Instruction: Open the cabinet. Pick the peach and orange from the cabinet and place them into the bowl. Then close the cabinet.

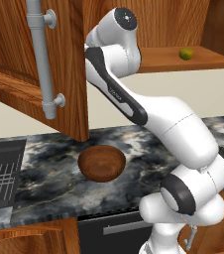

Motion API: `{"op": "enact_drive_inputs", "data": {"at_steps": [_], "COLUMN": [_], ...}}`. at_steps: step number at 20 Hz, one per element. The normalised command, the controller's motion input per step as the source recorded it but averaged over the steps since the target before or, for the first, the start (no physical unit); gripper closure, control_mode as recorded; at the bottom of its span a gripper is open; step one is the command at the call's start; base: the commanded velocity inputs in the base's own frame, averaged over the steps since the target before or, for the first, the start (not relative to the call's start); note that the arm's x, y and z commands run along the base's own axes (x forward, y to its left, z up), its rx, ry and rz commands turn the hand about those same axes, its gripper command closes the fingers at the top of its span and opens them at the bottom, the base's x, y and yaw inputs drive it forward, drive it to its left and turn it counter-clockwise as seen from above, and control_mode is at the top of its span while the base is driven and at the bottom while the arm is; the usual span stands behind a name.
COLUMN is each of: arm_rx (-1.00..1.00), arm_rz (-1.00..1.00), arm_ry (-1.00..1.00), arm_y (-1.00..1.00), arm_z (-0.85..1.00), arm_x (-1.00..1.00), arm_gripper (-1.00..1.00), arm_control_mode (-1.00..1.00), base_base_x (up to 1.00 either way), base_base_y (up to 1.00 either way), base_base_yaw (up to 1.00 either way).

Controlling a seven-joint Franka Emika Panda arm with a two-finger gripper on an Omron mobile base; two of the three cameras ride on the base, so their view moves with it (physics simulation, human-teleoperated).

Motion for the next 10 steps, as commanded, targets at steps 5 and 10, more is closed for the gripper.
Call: {"op": "enact_drive_inputs", "data": {"at_steps": [5, 10], "arm_rx": [0.00, 0.00], "arm_rz": [0.00, 0.00], "arm_ry": [0.00, 0.02], "arm_y": [0.12, 0.08], "arm_z": [0.00, 0.00], "arm_x": [0.28, 0.26], "arm_gripper": [-1.00, -1.00], "arm_control_mode": [-1.00, -1.00], "base_base_x": [0.00, 0.00], "base_base_y": [0.00, 0.00], "base_base_yaw": [0.00, 0.00]}}
